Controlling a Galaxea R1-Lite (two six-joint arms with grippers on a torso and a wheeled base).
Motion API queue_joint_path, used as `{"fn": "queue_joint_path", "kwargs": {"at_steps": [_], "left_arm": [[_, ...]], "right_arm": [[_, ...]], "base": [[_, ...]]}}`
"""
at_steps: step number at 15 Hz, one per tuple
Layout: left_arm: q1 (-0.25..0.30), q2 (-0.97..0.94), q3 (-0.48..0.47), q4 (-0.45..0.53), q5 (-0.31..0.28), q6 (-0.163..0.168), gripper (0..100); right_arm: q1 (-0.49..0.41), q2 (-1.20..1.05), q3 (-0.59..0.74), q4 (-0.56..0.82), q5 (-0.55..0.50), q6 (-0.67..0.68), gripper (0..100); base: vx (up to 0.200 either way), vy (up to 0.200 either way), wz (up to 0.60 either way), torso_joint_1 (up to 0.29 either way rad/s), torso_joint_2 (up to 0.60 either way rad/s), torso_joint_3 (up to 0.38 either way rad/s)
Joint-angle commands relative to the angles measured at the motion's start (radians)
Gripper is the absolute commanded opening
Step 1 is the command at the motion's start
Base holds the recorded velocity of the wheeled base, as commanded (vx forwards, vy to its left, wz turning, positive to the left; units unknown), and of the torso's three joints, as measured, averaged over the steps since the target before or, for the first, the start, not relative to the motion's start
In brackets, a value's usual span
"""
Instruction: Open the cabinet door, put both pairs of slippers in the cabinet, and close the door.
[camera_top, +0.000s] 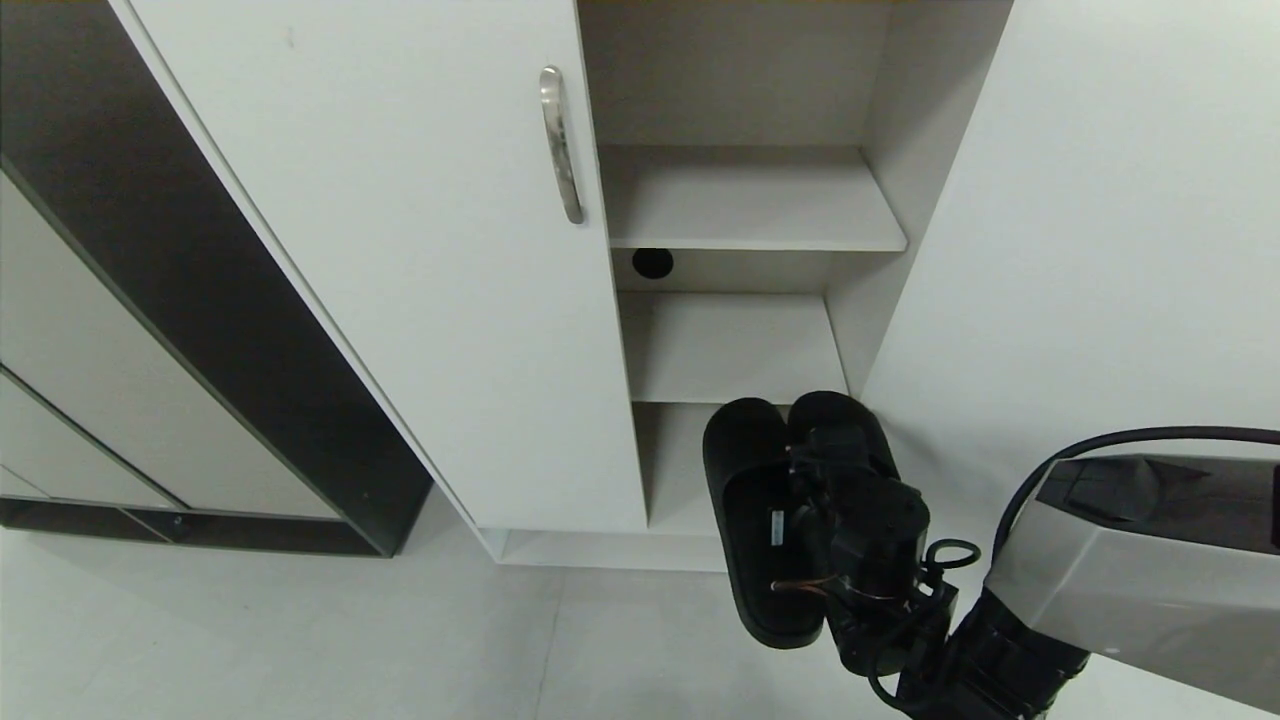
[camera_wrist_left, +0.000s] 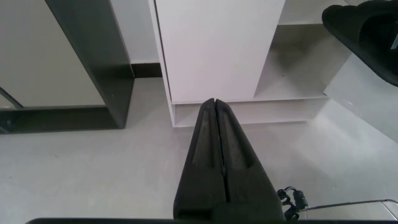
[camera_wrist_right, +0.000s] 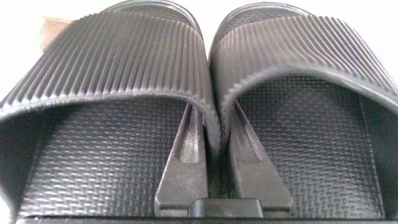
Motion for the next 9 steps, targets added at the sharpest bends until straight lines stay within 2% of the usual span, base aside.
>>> {"fn": "queue_joint_path", "kwargs": {"at_steps": [1, 3, 5, 9], "left_arm": [[0.000, 0.002, 0.000, 0.000, 0.000, 0.001, 0], [0.000, 0.002, 0.000, 0.000, 0.000, 0.001, 0], [0.000, 0.002, 0.000, 0.000, 0.000, 0.001, 0], [0.000, 0.002, 0.000, 0.000, 0.000, 0.001, 0]], "right_arm": [[0.060, -0.018, -0.020, 0.012, 0.003, 0.000, 0], [0.069, -0.007, -0.074, 0.080, 0.003, 0.005, 0], [0.069, 0.014, -0.186, 0.210, 0.003, 0.011, 0], [0.107, 0.049, -0.245, 0.245, 0.002, 0.029, 0]], "base": [[0.000, 0.000, 0.00, 0.000, 0.00, 0.000], [0.000, 0.000, 0.00, 0.000, 0.00, 0.000], [0.000, 0.000, 0.00, 0.000, 0.00, 0.000], [0.000, 0.000, 0.00, 0.000, 0.00, 0.000]]}}
